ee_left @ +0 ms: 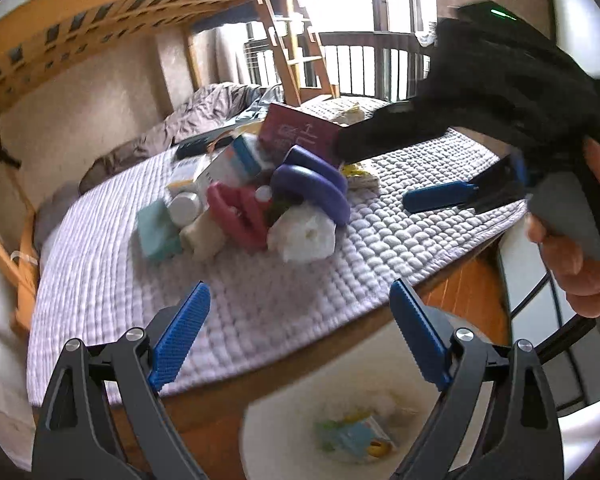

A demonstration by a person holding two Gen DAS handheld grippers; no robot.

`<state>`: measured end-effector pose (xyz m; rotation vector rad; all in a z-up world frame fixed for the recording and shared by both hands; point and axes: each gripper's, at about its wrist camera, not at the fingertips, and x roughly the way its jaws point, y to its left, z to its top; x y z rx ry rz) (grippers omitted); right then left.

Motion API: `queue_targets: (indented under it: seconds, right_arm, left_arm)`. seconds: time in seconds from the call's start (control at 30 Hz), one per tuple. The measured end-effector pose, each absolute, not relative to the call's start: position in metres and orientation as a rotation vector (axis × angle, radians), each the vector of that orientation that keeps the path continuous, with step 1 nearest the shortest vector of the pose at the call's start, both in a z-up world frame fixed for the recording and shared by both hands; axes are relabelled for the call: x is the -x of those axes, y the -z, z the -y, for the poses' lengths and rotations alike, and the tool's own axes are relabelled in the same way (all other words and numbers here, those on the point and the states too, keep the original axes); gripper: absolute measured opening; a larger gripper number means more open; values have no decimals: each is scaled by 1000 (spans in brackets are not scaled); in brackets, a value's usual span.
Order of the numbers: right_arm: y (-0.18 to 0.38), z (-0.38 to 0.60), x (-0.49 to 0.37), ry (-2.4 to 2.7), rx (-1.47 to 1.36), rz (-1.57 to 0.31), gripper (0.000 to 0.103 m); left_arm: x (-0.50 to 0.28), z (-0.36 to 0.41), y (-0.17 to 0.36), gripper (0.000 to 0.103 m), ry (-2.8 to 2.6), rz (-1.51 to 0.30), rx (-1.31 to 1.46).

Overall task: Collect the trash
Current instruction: 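Move both open tools back toward the pile on the blanket, then grasp the crumpled clear plastic bag with the left tool while the right tool grasps the purple foam grip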

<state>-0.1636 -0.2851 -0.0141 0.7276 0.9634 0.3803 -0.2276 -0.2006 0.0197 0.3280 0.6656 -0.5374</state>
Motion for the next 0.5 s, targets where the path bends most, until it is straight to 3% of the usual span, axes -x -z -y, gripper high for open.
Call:
queue_targets:
  seconds: [0.3, 0.5]
  right_arm:
    - [23, 272, 109, -386, -760, -1015, 95]
    - [24, 265, 92, -381, -736, -1044, 94]
  left_arm:
    - [206, 216, -15, 92, 575, -675, -357]
    - [194, 223, -12, 79, 591, -689, -354]
